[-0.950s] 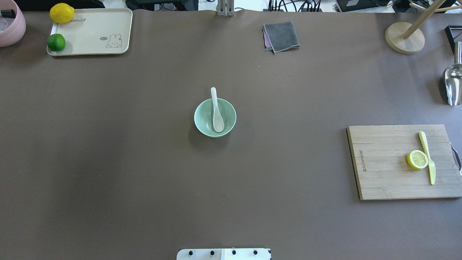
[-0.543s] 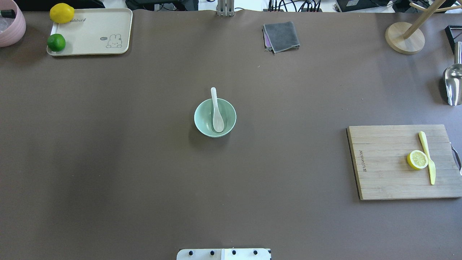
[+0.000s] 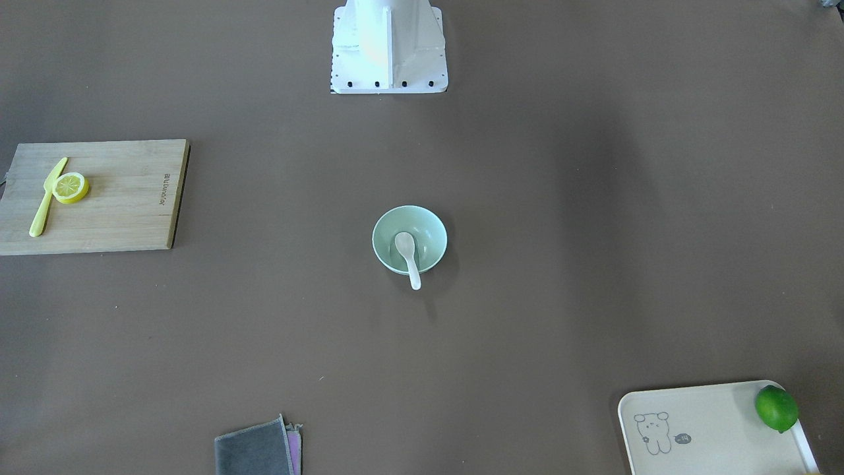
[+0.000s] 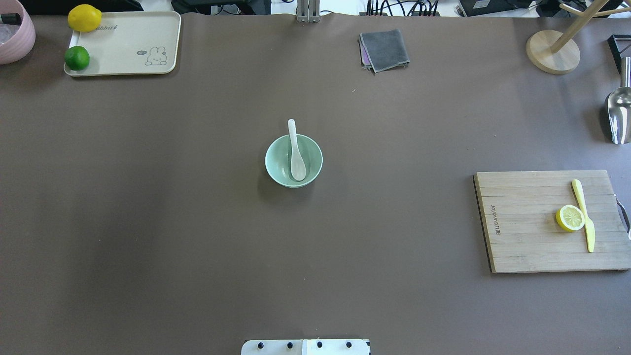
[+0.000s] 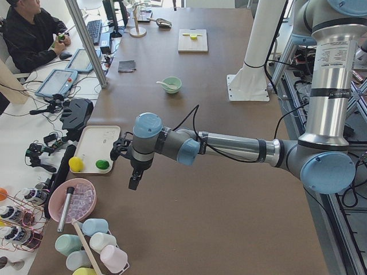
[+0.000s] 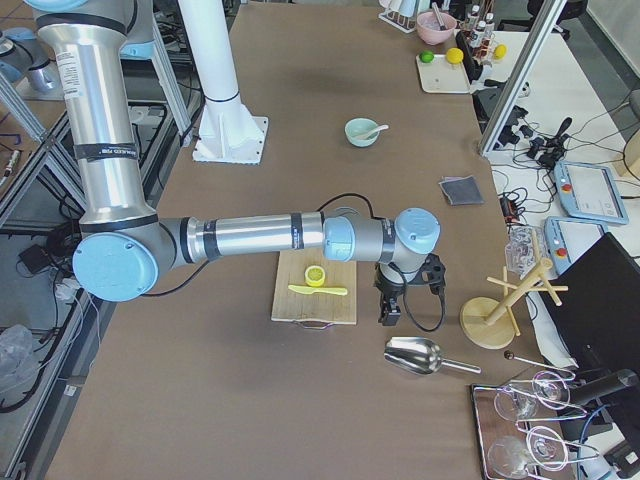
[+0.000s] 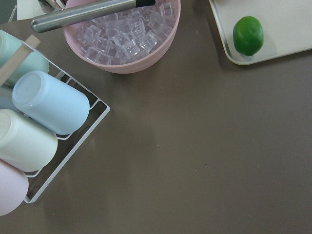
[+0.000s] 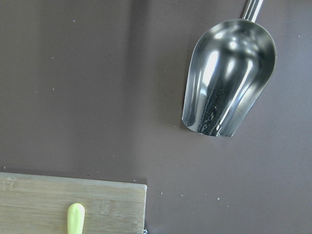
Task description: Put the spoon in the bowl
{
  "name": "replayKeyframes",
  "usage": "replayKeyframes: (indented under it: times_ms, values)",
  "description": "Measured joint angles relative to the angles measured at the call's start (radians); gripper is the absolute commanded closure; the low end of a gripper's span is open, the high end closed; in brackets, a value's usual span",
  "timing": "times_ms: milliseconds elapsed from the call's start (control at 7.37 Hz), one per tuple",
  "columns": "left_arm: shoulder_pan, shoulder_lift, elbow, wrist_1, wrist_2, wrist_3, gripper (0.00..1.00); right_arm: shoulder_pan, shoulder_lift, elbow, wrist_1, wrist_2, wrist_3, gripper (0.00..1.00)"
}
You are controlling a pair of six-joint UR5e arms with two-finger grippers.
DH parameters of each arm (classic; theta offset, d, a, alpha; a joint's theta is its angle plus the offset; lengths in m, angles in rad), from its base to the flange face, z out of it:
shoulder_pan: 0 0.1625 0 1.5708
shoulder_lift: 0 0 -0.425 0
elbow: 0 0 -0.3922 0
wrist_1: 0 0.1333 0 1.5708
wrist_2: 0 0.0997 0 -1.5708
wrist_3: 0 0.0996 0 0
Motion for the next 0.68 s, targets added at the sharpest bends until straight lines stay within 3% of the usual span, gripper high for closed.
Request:
replayKeyframes:
  times_ms: [679]
  values:
    - [0.001,-0.001,-0.005,0.001,-0.001,-0.003,0.02,0.023,-0.005,0.0,0.006,0.0,0.006,0.0]
